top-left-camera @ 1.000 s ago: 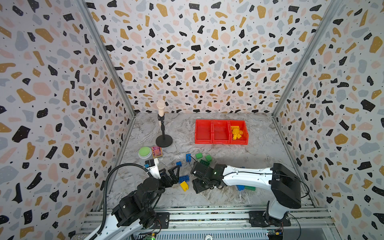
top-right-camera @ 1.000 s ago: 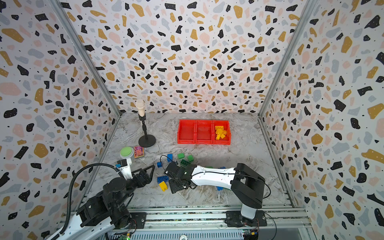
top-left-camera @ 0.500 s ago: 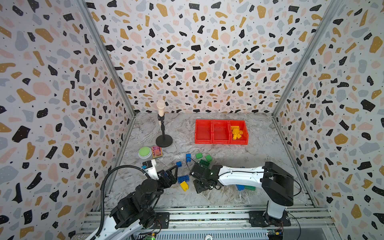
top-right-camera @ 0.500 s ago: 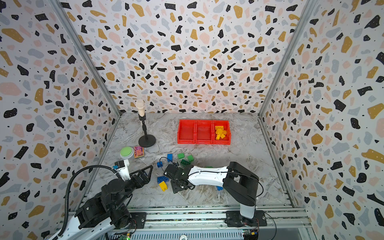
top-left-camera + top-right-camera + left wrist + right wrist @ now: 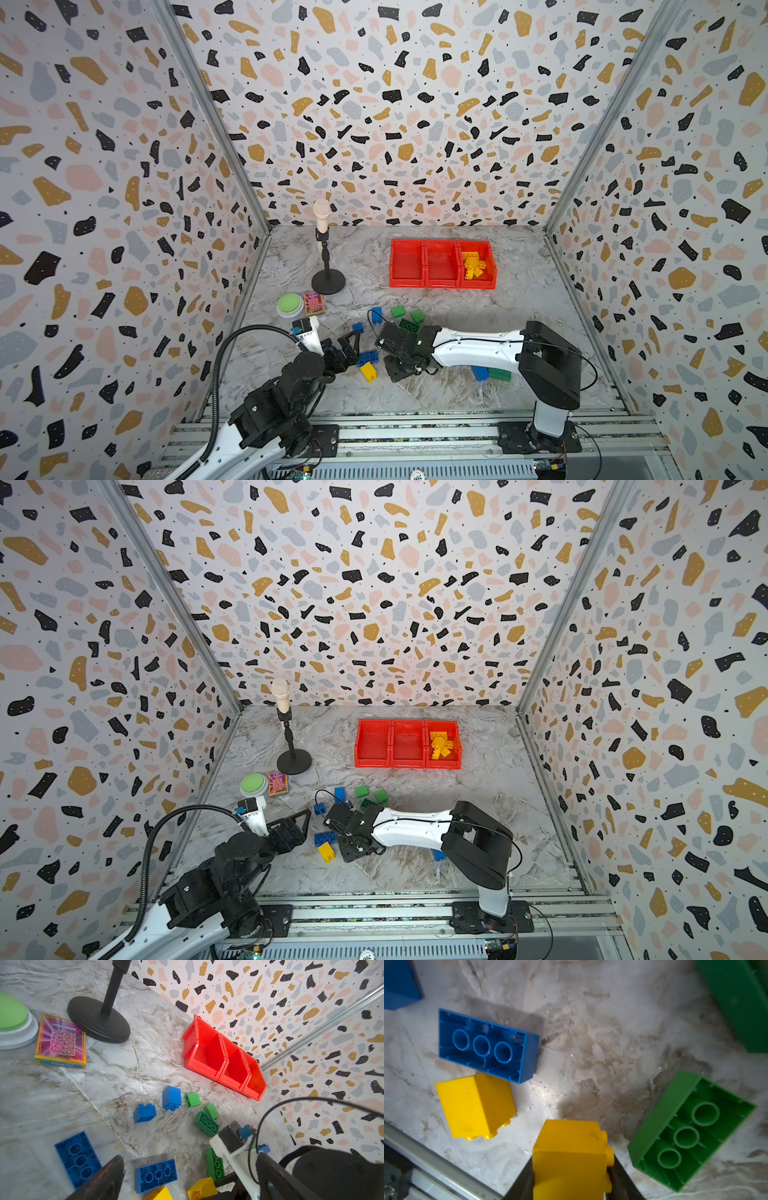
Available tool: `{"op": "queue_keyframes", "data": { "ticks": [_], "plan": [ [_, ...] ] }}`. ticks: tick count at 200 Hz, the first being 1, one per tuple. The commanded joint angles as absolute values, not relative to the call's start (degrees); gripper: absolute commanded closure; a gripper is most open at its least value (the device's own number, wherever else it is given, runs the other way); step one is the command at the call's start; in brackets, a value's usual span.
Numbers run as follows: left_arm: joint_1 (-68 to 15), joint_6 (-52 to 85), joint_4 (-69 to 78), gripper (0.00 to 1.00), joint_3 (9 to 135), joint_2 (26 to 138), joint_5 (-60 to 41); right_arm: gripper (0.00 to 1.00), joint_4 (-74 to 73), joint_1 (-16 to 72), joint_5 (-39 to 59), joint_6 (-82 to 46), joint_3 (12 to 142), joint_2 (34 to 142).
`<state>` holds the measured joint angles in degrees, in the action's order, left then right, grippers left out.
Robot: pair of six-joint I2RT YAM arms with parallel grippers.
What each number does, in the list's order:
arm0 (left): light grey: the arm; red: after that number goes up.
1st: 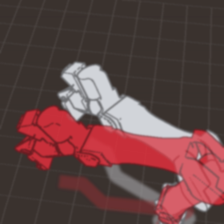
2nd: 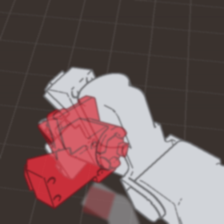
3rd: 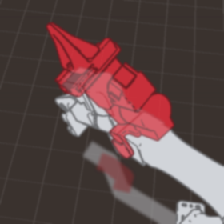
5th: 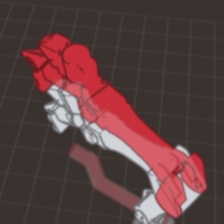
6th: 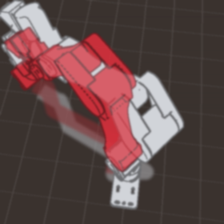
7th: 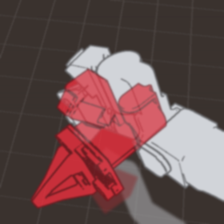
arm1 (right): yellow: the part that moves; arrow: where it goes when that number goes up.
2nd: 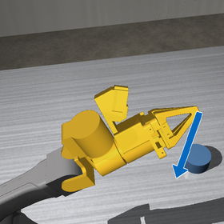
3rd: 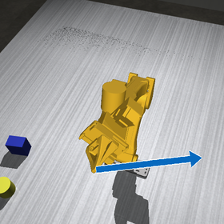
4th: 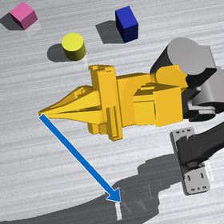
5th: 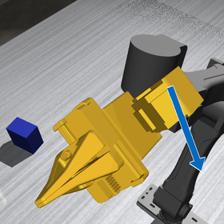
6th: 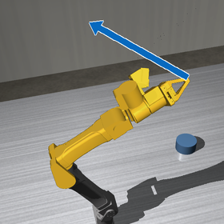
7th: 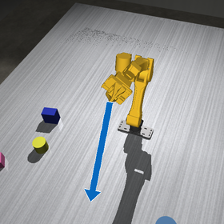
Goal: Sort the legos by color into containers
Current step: 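Carry the yellow brick with the right gripper and drop it into the bin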
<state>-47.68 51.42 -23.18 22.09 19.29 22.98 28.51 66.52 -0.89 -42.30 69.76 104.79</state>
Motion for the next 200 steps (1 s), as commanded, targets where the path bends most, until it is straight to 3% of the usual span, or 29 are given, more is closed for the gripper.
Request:
{"op": "queue_keyframes", "data": {
  "ticks": [1, 39, 80, 139, 200],
  "plan": [
    [-47.85, 48.15, -16.77, 0.0, 21.79, 22.83, 21.89, 0.71, 30.63, 63.27, -1.29, -39.63, 71.38, 99.75],
    [-47.89, 44.96, -11.24, 0.0, 24.4, 31.76, 22.72, 0.71, 31.45, 54.07, -0.34, -34.68, 72.73, 93.48],
    [-47.86, 40.91, -5.88, 0.0, 33.0, 48.88, 21.02, 0.71, 31.87, 36.68, 1.3, -27.13, 76.88, 92.94],
    [-47.81, 36.75, -3.85, 0.0, 46.99, 67.67, 19.07, 0.71, 31.55, 19.51, 1.71, -21.34, 90.91, 106.82],
    [-47.81, 38.21, -8.34, 0.0, 48.91, 69.03, 22.06, 0.7, 30.99, 12.52, 2.54, -20.57, 101.19, 117.4]
  ]
}}
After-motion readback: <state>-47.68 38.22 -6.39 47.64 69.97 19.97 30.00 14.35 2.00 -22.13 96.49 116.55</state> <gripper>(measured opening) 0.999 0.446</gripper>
